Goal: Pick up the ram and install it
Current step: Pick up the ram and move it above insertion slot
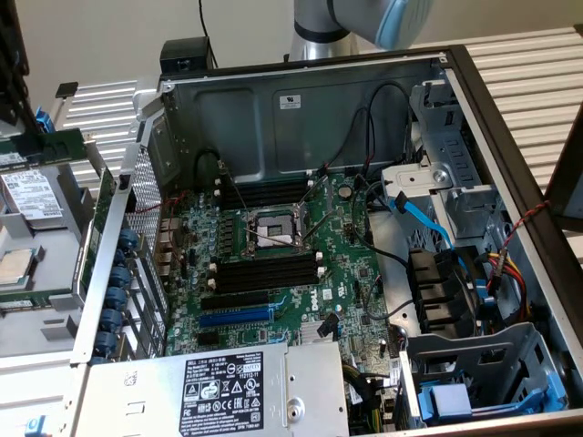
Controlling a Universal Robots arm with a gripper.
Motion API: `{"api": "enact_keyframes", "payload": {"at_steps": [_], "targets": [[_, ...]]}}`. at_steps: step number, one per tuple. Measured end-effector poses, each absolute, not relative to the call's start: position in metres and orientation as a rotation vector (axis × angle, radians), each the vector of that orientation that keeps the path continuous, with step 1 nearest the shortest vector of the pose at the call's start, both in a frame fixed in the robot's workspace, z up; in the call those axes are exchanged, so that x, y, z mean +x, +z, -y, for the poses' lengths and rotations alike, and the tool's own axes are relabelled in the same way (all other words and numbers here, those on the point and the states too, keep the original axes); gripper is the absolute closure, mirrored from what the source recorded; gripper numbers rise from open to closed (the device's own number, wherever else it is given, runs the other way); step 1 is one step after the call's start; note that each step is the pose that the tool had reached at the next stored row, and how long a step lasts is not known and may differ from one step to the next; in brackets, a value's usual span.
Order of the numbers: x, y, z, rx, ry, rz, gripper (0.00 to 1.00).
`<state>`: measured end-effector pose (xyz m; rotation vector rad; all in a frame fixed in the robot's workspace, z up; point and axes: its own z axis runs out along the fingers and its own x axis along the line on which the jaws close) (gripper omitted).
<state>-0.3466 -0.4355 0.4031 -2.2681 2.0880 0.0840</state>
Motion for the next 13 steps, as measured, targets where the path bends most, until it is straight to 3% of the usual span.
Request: {"api": "enact_keyframes", "payload": {"at_steps": [13], "targets": [[-0.288,0.408,0.435,-2.269,0.086,-2.089,0.86]]}}
